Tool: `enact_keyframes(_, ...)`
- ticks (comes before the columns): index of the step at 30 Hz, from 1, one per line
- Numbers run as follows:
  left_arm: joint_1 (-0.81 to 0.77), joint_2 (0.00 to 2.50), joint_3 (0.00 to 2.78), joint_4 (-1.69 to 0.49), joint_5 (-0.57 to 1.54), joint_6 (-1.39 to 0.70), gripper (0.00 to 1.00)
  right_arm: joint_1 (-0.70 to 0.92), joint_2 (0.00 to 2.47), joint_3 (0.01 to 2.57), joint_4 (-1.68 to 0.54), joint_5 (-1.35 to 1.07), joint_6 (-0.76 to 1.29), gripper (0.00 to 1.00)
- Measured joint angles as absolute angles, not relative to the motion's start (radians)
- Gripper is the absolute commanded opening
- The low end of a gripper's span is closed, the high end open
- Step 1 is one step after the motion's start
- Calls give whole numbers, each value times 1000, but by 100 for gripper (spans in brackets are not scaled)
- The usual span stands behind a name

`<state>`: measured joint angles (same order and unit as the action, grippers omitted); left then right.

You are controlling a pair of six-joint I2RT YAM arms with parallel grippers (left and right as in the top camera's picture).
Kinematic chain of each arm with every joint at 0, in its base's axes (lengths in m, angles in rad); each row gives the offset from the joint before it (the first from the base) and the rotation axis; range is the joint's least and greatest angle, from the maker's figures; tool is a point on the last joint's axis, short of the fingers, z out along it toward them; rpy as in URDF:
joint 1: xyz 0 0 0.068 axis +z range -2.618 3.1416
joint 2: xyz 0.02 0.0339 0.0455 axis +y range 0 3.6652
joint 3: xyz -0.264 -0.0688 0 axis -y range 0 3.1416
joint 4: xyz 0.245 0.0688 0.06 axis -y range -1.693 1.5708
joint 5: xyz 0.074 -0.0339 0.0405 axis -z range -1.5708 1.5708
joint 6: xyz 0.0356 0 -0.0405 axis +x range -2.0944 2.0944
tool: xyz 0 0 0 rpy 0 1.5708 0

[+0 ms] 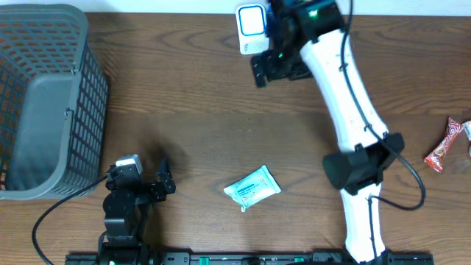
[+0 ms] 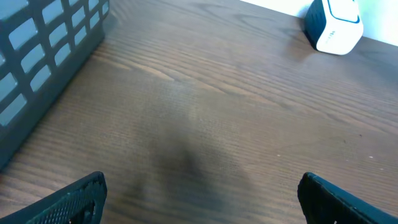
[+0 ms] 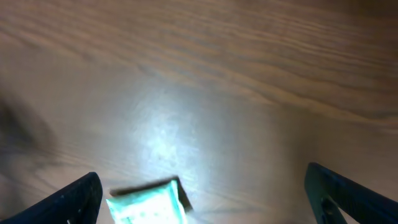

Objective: Scan the item barcode
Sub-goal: 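Swing right gripper left and down over mint-green wipes pack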

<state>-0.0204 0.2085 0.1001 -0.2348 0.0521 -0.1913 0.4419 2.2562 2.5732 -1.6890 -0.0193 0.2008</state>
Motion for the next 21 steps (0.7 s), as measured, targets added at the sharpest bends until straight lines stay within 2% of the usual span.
enact_keyframes(13, -20, 208, 100, -234, 52, -191, 98, 667, 1679, 2542, -1692, 116, 202, 99)
enact_keyframes(18, -20, 208, 100, -234, 52, -191, 98, 707, 1550, 2333, -1652, 310, 237, 99)
enact_keyframes(21, -20, 209, 100, -234, 52, -191, 97, 698, 1542, 2131, -1468, 458, 260, 99)
